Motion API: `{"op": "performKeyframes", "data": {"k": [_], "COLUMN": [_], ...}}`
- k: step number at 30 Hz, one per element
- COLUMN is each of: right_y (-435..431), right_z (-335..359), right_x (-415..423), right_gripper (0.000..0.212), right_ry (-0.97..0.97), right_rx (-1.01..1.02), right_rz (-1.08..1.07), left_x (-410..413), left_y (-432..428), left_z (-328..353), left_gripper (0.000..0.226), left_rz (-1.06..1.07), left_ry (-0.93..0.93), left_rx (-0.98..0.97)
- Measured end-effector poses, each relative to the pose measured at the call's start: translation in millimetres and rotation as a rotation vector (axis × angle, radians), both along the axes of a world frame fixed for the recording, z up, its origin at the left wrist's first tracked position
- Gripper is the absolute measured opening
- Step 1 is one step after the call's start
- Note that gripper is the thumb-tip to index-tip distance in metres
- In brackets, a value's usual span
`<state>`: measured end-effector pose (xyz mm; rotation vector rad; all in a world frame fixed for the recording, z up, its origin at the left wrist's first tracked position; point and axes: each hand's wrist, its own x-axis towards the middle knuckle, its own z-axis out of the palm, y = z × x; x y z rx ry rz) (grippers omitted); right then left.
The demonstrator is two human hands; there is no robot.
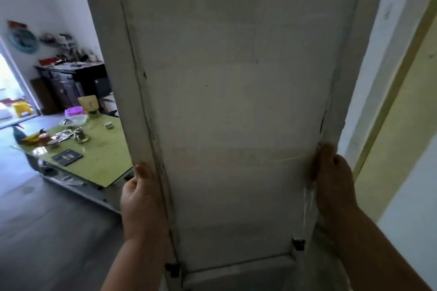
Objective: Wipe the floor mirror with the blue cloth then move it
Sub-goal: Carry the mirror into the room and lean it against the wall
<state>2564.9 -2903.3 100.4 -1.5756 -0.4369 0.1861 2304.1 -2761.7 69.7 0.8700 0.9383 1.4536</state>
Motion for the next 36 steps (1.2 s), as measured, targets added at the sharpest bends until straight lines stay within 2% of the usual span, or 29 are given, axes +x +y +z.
{"op": "performKeyframes", "data": {"k": [8, 10, 15, 17, 22, 27, 28, 33, 36], "right_y": [-21, -23, -51, -59, -68, -70, -71, -69, -69], "right_z": [2, 0, -14, -22, -26, -30, -28, -22, -28], "right_x": [-17, -17, -23, -22, -11, 2, -1, -10, -12], "right_gripper": [0.047, 0.047, 0.045, 0.045, 0.048, 0.055, 0.053, 0.046, 0.052], "right_ry": [-0.052, -0.038, 0.004, 0.038, 0.083, 0.081, 0.067, 0.024, 0.055], "right_rx": [-0.015, -0.028, -0.074, -0.094, -0.12, -0.175, -0.195, -0.213, -0.185], "right_rz": [0.054, 0.053, 0.06, 0.065, 0.15, 0.196, 0.214, 0.256, 0.273], "left_x": [-24, -28, -46, -50, -52, -58, -61, -70, -75], "left_y": [-48, -52, -82, -93, -109, -127, -131, -142, -150], "left_z": [-1, -6, -25, -30, -33, -26, -24, -23, -24], "left_gripper": [0.041, 0.04, 0.055, 0.054, 0.078, 0.091, 0.087, 0.035, 0.016], "left_rz": [0.013, -0.007, -0.111, -0.106, -0.085, -0.093, -0.07, 0.037, 0.053], "left_ry": [-0.009, -0.018, 0.004, -0.001, 0.072, 0.125, 0.124, 0.105, 0.091], "left_rx": [0.012, 0.006, 0.035, 0.023, 0.008, -0.019, -0.024, 0.015, 0.05]}}
